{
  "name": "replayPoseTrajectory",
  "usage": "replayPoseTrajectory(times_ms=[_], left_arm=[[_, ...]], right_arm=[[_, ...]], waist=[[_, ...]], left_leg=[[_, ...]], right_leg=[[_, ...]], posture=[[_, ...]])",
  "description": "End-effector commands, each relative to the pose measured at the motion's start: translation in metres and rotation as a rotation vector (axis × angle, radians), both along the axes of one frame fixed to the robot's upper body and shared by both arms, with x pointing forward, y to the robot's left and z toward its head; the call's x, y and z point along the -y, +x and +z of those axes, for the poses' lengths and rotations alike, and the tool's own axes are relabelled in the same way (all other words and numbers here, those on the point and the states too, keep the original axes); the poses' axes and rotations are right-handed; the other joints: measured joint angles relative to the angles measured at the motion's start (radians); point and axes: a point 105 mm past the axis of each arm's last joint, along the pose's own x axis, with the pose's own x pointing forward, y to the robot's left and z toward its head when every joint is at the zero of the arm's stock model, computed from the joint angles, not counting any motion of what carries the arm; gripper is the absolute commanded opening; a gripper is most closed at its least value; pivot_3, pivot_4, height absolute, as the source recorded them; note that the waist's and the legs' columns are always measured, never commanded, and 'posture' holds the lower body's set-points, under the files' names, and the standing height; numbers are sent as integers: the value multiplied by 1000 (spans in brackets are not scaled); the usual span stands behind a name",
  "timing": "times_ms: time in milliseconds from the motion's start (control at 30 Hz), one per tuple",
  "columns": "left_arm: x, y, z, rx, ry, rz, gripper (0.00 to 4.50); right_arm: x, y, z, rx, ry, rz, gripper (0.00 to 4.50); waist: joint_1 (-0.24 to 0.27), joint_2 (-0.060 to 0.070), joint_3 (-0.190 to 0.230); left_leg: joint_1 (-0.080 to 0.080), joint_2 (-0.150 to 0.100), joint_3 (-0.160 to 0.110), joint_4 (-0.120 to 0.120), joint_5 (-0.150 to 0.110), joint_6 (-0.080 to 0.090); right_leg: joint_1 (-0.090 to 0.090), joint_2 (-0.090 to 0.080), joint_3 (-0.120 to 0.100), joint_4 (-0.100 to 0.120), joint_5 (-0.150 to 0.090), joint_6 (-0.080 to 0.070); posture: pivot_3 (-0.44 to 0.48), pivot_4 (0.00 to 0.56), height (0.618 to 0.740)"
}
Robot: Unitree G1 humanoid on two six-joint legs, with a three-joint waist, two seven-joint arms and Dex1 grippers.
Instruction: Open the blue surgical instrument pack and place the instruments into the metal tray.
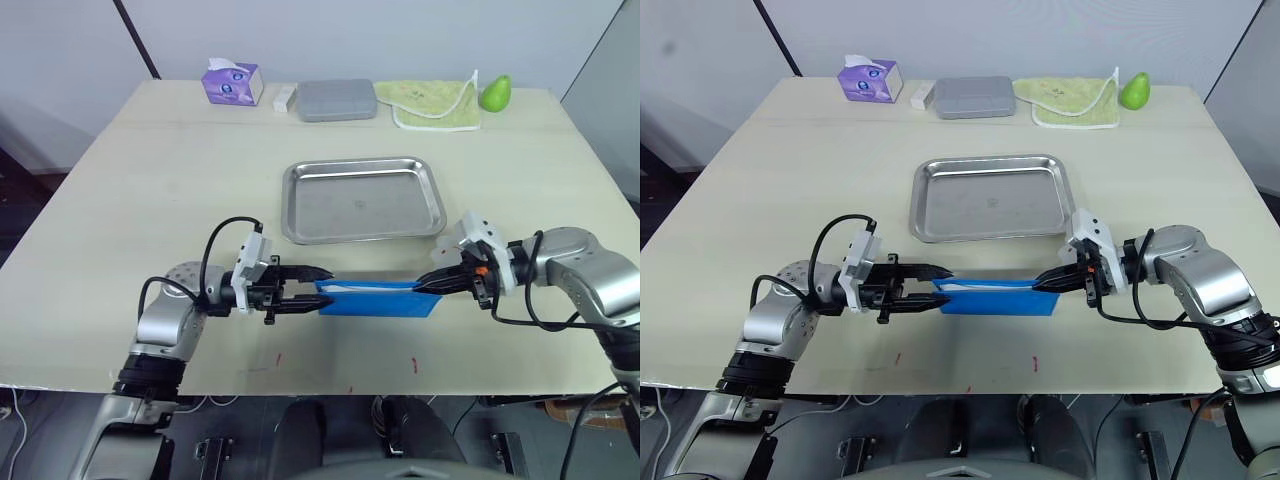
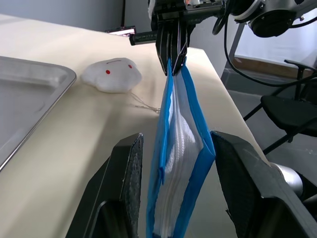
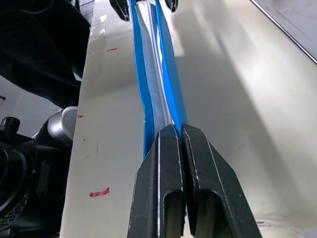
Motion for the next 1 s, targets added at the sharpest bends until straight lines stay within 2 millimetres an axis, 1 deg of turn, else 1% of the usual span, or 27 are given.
replayPoseTrajectory(times_ms=[33, 200, 233, 267, 367, 633, 733, 767, 800, 833, 867, 900, 933, 1000], left_arm=[[5, 1, 4, 46, -2, -27, 2307], [7, 1, 0, 51, 0, -44, 2307], [7, 0, -1, 54, 3, -50, 1792], [8, 0, -2, 56, 5, -55, 1607], [11, 0, -1, 66, 2, -61, 60], [13, 1, 1, 86, 2, -55, 22], [13, 1, 1, 94, 3, -48, 22], [13, 1, 1, 95, 3, -47, 0], [13, 2, 0, 95, 4, -45, 0], [12, 2, 0, 96, 5, -43, 0], [12, 3, 0, 97, 5, -42, 0], [12, 3, -1, 98, 6, -40, 0], [12, 4, -1, 99, 7, -39, 0], [11, 5, -2, 103, 10, -37, 0]], right_arm=[[-4, -1, 5, 26, 8, 13, 0], [-4, -1, 5, 25, 9, 12, 0], [-5, -1, 5, 26, 9, 11, 0], [-5, -1, 5, 26, 8, 11, 0], [-5, -1, 5, 30, 8, 7, 0], [-5, 2, 6, 66, 23, -24, 0], [-4, 1, 18, 84, 93, -32, 0], [-1, 0, 23, 97, 118, -35, 568], [2, -1, 27, 108, 139, -43, 835], [6, -2, 33, 129, 168, -58, 1406], [10, -5, 38, 139, 189, -68, 1783], [16, -9, 44, 151, 207, -76, 2308], [23, -17, 50, 169, 213, -73, 2948], [34, -33, 58, 188, 218, -70, 3714]], waist=[[0, 0, 0], [0, 0, 0], [0, 0, 0], [0, 0, 0], [0, 0, 0], [1, 0, 0], [2, 0, 0], [3, 0, 0], [4, 0, 0], [5, 0, 0], [6, 0, 0], [9, 0, 0], [9, 0, 0], [15, 0, 0]], left_leg=[[0, 0, 0, 0, 0, 0], [0, 0, 0, 0, 0, 0], [0, 0, 0, 0, 0, 0], [0, 0, 0, 0, 0, 0], [0, 0, 0, 0, 0, 0], [0, 0, 0, 0, 0, 0], [0, 0, 0, 0, 0, 0], [0, 0, 0, 0, 0, 0], [-1, 0, 0, 0, 0, 0], [-1, 0, 0, 0, 0, 0], [-1, 0, 0, 0, 0, 0], [-1, 0, 0, 0, 0, 0], [-2, -1, -1, 0, 0, 0], [-3, -1, -2, 0, 0, 0]], right_leg=[[0, 0, 0, 0, 0, 0], [0, 0, 0, 0, 0, 0], [0, 0, 0, 0, 0, 0], [0, 0, 0, 0, 0, 0], [0, 0, 0, 0, 0, 0], [0, 0, 0, 0, 0, 0], [0, 0, 0, 0, 0, 0], [0, 0, 0, 0, 0, 0], [0, 0, 0, 0, 0, 0], [0, 0, 0, -1, 0, 0], [0, 0, 0, -1, 0, 0], [0, 0, 0, -1, 0, 0], [0, -1, -1, -1, 0, 0], [0, -1, -1, -2, 0, 0]], posture=[[0, 150, 740], [0, 150, 740], [0, 150, 740], [0, 150, 740], [0, 150, 740], [0, 150, 740], [0, 150, 740], [0, 150, 740], [0, 150, 740], [0, 150, 740], [0, 150, 740], [0, 150, 740], [0, 150, 740], [0, 150, 740]])
